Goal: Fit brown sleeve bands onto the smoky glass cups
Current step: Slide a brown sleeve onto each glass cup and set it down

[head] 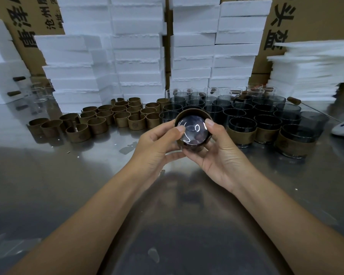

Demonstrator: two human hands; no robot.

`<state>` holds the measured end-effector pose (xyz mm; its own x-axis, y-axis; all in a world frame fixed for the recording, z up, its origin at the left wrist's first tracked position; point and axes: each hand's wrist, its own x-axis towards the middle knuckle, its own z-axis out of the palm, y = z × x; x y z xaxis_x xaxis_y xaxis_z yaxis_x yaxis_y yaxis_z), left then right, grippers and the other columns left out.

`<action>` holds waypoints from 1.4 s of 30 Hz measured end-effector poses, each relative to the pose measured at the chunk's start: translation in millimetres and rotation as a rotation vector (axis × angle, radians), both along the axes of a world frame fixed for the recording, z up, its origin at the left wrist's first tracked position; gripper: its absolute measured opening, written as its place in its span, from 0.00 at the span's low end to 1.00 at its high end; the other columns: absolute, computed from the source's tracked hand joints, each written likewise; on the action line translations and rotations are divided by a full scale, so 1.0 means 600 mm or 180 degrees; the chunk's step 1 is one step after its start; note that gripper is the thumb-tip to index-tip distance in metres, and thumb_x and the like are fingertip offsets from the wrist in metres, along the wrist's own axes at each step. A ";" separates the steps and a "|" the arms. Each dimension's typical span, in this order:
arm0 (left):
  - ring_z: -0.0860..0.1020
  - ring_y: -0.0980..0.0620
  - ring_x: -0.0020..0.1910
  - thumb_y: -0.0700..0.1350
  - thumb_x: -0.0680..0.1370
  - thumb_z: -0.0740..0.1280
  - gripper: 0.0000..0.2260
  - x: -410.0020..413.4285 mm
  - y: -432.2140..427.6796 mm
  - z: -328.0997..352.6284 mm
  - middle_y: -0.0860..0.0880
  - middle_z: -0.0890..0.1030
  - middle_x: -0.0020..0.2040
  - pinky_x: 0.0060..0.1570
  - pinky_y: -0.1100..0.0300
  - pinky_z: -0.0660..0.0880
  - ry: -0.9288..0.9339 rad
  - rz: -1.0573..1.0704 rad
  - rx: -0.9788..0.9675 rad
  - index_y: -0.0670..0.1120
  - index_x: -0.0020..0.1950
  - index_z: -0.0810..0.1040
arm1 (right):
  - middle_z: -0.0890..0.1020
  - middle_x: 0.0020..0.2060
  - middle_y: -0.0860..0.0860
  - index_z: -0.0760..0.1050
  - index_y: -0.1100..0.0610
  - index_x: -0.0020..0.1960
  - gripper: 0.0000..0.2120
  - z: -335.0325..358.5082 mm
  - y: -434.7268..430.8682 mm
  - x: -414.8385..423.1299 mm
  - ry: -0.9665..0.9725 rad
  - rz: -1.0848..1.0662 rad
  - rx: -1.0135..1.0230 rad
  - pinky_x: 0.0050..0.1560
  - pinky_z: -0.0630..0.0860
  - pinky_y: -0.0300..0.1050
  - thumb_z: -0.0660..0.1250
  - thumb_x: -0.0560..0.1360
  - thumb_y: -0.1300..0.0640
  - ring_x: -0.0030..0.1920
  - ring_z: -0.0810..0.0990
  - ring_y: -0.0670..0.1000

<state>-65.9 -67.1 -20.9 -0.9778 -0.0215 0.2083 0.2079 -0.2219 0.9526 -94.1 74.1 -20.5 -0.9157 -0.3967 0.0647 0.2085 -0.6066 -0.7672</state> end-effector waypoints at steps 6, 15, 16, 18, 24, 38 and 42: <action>0.80 0.43 0.57 0.45 0.67 0.76 0.32 -0.005 -0.004 -0.001 0.39 0.79 0.61 0.52 0.56 0.79 -0.0124 0.0118 0.0390 0.39 0.68 0.71 | 0.85 0.44 0.49 0.81 0.52 0.51 0.27 -0.003 -0.005 0.001 0.0025 -0.0037 0.0392 0.42 0.82 0.44 0.69 0.58 0.38 0.52 0.82 0.47; 0.81 0.49 0.50 0.56 0.57 0.80 0.42 -0.012 -0.018 -0.006 0.42 0.82 0.56 0.49 0.62 0.78 -0.0083 -0.0024 0.0243 0.38 0.66 0.73 | 0.84 0.48 0.48 0.80 0.49 0.52 0.26 -0.001 -0.005 0.004 0.0218 -0.0208 0.0863 0.46 0.77 0.44 0.62 0.62 0.34 0.56 0.81 0.47; 0.81 0.51 0.51 0.59 0.51 0.81 0.48 -0.014 -0.019 -0.008 0.44 0.83 0.55 0.50 0.62 0.77 -0.0067 0.0013 0.0125 0.40 0.66 0.74 | 0.85 0.49 0.49 0.80 0.49 0.52 0.26 -0.002 -0.005 0.004 0.0207 -0.0210 0.0876 0.46 0.76 0.44 0.61 0.63 0.34 0.56 0.81 0.48; 0.81 0.54 0.51 0.64 0.47 0.80 0.52 -0.018 -0.021 -0.013 0.49 0.84 0.53 0.50 0.63 0.75 0.0008 0.0080 -0.0149 0.43 0.66 0.74 | 0.85 0.49 0.49 0.80 0.49 0.52 0.26 -0.001 -0.004 0.005 0.0160 -0.0197 0.0859 0.45 0.76 0.44 0.61 0.63 0.34 0.55 0.82 0.48; 0.81 0.57 0.48 0.67 0.50 0.79 0.40 -0.024 -0.025 -0.023 0.52 0.85 0.47 0.43 0.68 0.75 0.0189 0.0015 -0.0407 0.51 0.58 0.78 | 0.84 0.43 0.47 0.79 0.51 0.52 0.19 0.001 -0.001 0.002 -0.0122 -0.0097 0.0569 0.47 0.76 0.47 0.62 0.71 0.40 0.47 0.81 0.47; 0.84 0.50 0.43 0.63 0.47 0.82 0.40 -0.028 -0.022 -0.026 0.48 0.86 0.42 0.46 0.57 0.80 0.0324 0.0041 -0.0337 0.45 0.52 0.75 | 0.83 0.40 0.49 0.78 0.53 0.53 0.15 -0.008 -0.001 -0.001 -0.0560 0.0159 0.0244 0.38 0.76 0.45 0.61 0.78 0.43 0.35 0.83 0.45; 0.84 0.51 0.43 0.61 0.47 0.82 0.41 -0.025 -0.022 -0.023 0.47 0.86 0.43 0.43 0.59 0.79 0.0327 0.0022 -0.0274 0.44 0.52 0.76 | 0.83 0.40 0.50 0.77 0.53 0.53 0.14 -0.008 0.000 -0.003 -0.0571 0.0242 0.0203 0.35 0.79 0.42 0.61 0.78 0.45 0.36 0.83 0.46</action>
